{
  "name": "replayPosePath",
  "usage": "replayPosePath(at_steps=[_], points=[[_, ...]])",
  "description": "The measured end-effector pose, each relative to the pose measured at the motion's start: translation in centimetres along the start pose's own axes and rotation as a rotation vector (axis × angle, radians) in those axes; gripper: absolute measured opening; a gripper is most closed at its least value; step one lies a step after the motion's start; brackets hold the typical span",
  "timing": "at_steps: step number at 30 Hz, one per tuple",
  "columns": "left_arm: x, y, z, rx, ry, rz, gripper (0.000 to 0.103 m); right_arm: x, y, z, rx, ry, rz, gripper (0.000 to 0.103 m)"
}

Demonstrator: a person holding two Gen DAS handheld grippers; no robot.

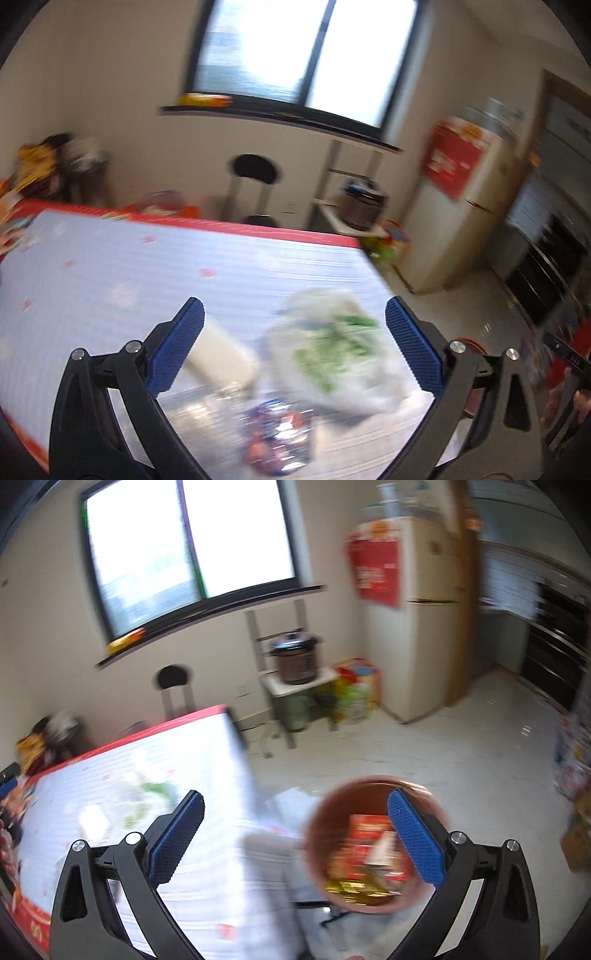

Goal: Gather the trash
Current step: 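Drop the gold foil into the brown bin with the left gripper, then grasp the blue-and-white snack bag with the right gripper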

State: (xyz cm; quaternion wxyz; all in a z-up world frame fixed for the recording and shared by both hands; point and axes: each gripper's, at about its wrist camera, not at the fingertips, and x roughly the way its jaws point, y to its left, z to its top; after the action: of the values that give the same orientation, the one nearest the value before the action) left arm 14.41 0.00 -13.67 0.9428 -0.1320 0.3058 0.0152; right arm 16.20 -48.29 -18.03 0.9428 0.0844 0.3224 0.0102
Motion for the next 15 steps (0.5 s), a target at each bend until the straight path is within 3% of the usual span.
replayPosePath(at_steps=[3,8,11,15], points=[[-3.3,7.3,-1.2,-0.104,-0.012,0.111,0.097,2.0,6.1,0.0,-0.064,0.039,0.098,0.098],[-7.0,16.4,-4.6,-0.233,0.010,0.229,0.097,4.2,15.4,-1.3,-0.163,0.122,0.218,0.098],[-8.1,19.8,-6.6,-0.271,0.038,0.264,0.097,5.0,20.6,-2.9,-0.224,0.180,0.282,0.098],[-8.2,22.9,-8.7,-0.319,0.072,0.255,0.097,6.3,26.4,-5.8,-0.292,0.265,0.319,0.098]])
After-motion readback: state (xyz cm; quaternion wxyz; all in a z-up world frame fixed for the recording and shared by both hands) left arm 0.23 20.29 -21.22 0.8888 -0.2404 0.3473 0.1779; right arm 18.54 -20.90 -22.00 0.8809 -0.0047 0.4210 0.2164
